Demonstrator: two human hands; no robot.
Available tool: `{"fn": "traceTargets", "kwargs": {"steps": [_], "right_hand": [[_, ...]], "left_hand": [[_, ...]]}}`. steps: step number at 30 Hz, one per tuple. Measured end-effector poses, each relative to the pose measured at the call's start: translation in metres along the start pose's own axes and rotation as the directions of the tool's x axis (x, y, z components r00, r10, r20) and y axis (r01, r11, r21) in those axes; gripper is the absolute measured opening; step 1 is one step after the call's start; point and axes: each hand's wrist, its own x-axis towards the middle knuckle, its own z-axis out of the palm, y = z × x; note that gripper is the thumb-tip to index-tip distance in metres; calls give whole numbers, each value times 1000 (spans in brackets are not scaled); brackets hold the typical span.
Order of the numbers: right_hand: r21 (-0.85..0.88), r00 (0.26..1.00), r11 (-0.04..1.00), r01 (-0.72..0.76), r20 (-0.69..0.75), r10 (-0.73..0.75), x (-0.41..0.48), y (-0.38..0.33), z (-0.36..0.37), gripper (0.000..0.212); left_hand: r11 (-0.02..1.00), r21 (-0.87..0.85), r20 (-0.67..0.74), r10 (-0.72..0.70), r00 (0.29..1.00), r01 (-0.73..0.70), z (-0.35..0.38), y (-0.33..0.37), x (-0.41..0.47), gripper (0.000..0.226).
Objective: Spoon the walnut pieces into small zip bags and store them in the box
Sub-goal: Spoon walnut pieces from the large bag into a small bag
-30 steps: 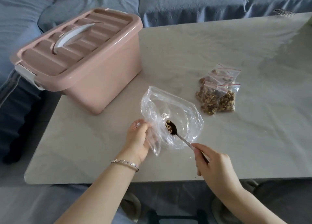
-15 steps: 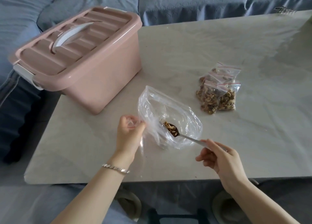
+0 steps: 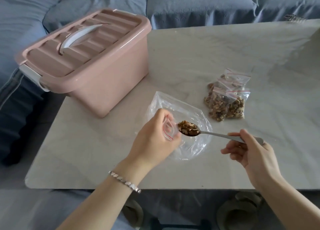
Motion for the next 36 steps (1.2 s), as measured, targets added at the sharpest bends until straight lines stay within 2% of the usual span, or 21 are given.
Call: {"fn": "traceTargets", "kwargs": {"steps": [4, 6, 11, 15, 17, 21, 25, 28, 30, 32, 34, 36], "right_hand": [[-82, 997, 994, 75, 4, -75, 3, -31, 2, 32], [-130, 996, 988, 81, 43, -76, 5, -44, 7, 33], [-269, 988, 959, 85, 145, -47, 6, -57, 30, 29], [-373, 968, 912, 174, 237, -88, 3, -61, 52, 34], [-448, 943, 850, 277, 296, -151, -2, -64, 64, 35], [-590, 858, 635, 498, 440, -264, -16, -71, 83, 35], [-614, 744, 420, 668, 548, -383, -29, -79, 89, 38], [-595, 669, 316, 739, 593, -449, -36, -81, 83, 41], [-574, 664, 344, 743, 570, -485, -36, -79, 75, 37], [-516, 695, 467, 718, 493, -524, -32, -74, 59, 32], [-455, 750, 596, 661, 399, -527, -25, -62, 40, 30], [-414, 825, 714, 564, 321, -465, -19, -43, 22, 29]], "left_hand": [[976, 117, 72, -195, 978, 186, 8, -20, 4, 27], [968, 95, 55, -238, 970, 232, 9, -23, 2, 25], [970, 131, -7, -205, 979, 204, 10, -21, 0, 33], [966, 182, -37, -182, 983, 186, 11, -20, -2, 37], [966, 184, -46, -174, 984, 179, 13, -22, -3, 39], [965, 189, -58, -173, 983, 181, 16, -22, -3, 40], [971, 125, -95, -193, 977, 204, 17, -24, -3, 40], [976, 91, -106, -190, 976, 199, 16, -26, -6, 39], [979, 52, -133, -189, 973, 197, 14, -27, -8, 35], [977, -1, -209, -209, 955, 214, 9, -28, -11, 30], [958, -68, -277, -286, 917, 279, 0, -29, -16, 27], [913, -134, -271, -409, 872, 386, -7, -33, -23, 23]]}}
